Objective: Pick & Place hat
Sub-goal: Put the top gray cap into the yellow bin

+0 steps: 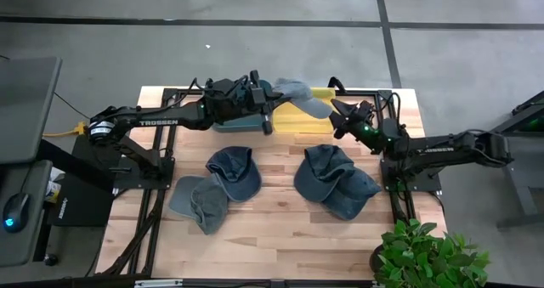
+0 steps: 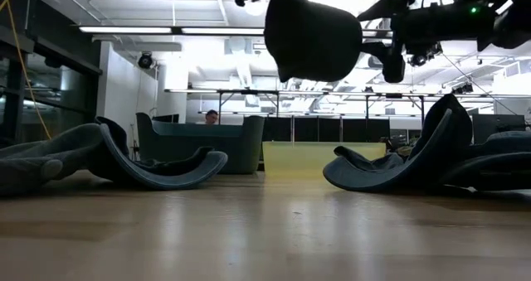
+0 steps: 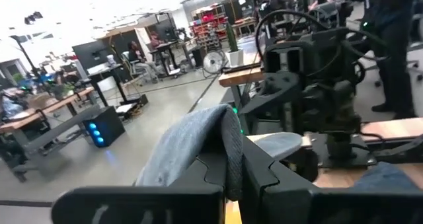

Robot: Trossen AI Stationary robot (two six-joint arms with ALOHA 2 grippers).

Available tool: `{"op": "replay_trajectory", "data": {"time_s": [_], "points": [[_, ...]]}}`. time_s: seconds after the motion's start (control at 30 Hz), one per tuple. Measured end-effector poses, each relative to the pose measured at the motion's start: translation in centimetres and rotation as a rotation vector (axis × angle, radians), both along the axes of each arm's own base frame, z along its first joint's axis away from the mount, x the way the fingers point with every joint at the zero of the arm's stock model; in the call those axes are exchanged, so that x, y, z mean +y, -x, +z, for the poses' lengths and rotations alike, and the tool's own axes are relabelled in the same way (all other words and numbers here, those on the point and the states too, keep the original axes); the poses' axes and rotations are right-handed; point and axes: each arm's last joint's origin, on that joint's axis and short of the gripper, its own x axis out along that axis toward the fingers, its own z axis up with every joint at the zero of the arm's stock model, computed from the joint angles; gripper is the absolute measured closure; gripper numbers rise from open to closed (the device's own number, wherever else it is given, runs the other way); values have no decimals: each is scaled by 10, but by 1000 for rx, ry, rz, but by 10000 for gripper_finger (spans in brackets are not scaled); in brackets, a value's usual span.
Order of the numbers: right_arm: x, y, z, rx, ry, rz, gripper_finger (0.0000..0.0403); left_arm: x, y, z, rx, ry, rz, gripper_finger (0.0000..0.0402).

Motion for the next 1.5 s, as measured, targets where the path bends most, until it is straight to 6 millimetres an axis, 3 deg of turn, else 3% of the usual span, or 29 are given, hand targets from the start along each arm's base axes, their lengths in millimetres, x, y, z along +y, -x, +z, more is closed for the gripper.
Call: {"op": "replay_trajectory", "data": {"time_s": [0.5,0.87,1.33,1.5], "points": [[-9,1,-3,42,27,95,182,-9,-2,-8,70,82,-158,398],[-8,-1,-9,135,51,149,257,-28,-5,-20,185,123,-188,399],[-6,-2,-7,175,156,184,389,-31,-5,-22,200,175,-164,388],[-6,-2,-7,200,185,178,393,-31,-5,-24,202,224,-157,384]]}}
